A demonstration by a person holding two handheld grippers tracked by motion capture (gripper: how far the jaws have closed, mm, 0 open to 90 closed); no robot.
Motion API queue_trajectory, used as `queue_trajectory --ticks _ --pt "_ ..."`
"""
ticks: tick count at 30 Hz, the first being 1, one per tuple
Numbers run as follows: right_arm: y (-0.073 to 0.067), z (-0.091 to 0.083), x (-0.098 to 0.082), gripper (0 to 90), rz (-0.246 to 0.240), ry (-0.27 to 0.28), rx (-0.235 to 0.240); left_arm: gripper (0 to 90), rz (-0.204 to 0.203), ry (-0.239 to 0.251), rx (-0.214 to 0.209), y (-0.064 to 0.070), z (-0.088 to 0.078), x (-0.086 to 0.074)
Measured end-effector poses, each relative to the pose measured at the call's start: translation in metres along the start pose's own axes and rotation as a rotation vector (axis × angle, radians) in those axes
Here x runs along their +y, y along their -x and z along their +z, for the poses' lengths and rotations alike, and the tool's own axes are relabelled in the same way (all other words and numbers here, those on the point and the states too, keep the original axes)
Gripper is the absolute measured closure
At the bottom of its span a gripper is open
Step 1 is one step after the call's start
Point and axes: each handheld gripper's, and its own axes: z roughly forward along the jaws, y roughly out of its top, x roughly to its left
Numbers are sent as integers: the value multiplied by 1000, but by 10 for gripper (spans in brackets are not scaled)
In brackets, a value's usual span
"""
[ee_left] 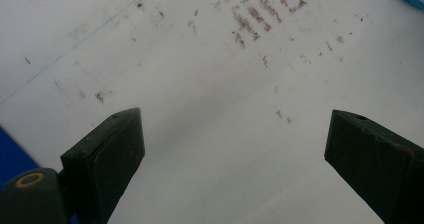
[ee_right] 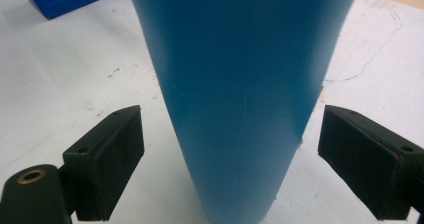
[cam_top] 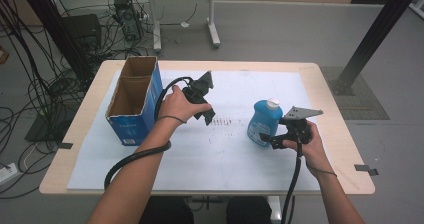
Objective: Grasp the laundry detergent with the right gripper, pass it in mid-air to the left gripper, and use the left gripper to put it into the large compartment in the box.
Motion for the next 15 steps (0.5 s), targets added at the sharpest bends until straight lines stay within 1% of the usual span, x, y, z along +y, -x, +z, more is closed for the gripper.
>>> queue_trajectory --ticks 5,15 --pt "1 1 -2 111 5 7 3 94 3 -8 4 0 1 1" --pt "1 1 -6 109 5 20 6 94 2 -6 5 1 2 0"
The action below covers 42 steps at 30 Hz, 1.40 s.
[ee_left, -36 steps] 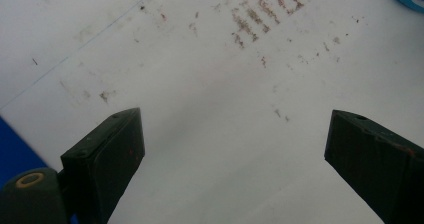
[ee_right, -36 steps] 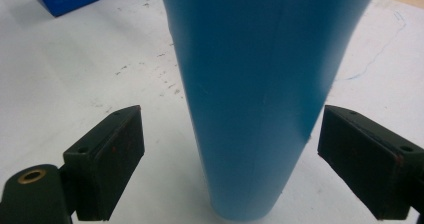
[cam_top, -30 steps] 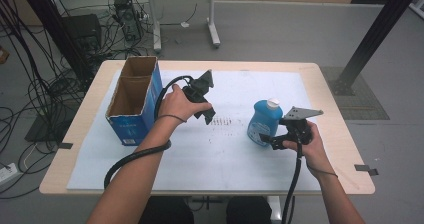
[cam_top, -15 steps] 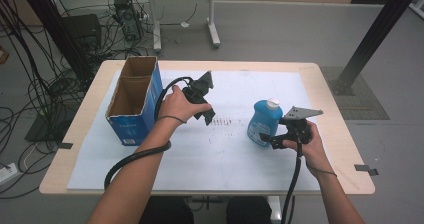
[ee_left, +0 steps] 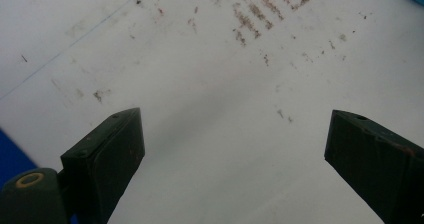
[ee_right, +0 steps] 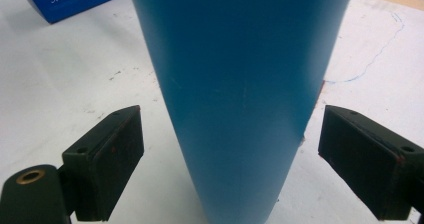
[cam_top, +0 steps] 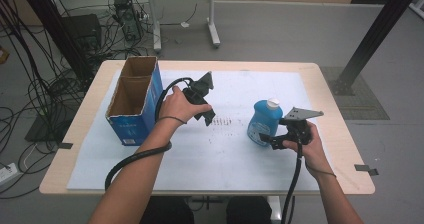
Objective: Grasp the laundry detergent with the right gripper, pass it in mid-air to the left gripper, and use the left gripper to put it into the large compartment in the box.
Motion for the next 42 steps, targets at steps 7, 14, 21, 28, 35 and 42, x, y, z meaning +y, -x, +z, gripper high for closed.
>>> queue_trajectory --ticks 7,14,21,28,35,42 --pt "-1 -2 -2 103 -1 9 -3 94 -6 0 1 1 -1 0" --pt "-1 -3 -3 97 -1 16 -3 94 -6 2 2 2 -2 0" --pt "0 -5 -6 94 0 24 1 94 -3 -2 3 2 -1 0" --pt "0 -6 -7 92 0 29 5 94 -3 -1 8 5 -3 1" --pt "-1 -8 -7 92 -2 36 4 94 -3 -1 10 5 -5 1" --pt "-1 -8 -8 92 0 38 2 94 -2 -2 8 5 -3 2"
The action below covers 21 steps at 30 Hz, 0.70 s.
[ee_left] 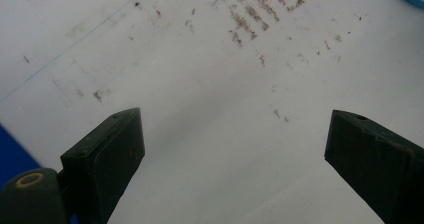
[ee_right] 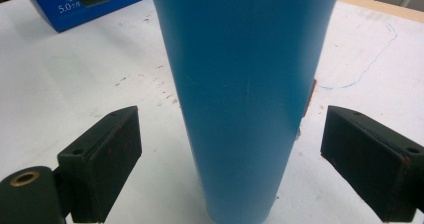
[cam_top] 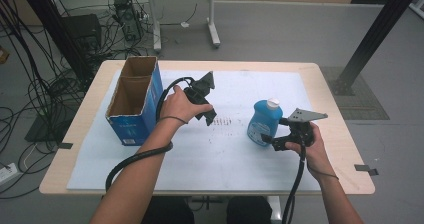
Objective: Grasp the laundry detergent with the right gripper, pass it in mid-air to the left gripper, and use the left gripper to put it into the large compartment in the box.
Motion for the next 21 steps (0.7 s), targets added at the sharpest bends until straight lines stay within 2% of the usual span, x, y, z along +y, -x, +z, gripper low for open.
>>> queue_trajectory --ticks 21 --pt "1 0 -1 92 4 2 3 94 3 -6 -1 0 3 0"
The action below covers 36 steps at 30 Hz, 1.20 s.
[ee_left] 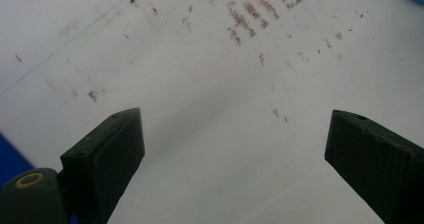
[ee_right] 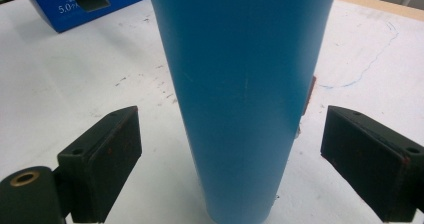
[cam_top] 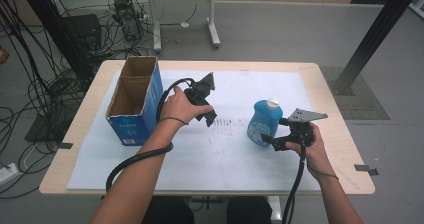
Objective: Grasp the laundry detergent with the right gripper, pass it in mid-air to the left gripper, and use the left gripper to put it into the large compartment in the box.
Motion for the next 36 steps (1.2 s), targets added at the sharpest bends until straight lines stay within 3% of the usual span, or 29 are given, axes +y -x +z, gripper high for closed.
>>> queue_trajectory --ticks 36 --pt "0 0 0 92 -1 6 0 94 4 -1 -1 2 1 0"
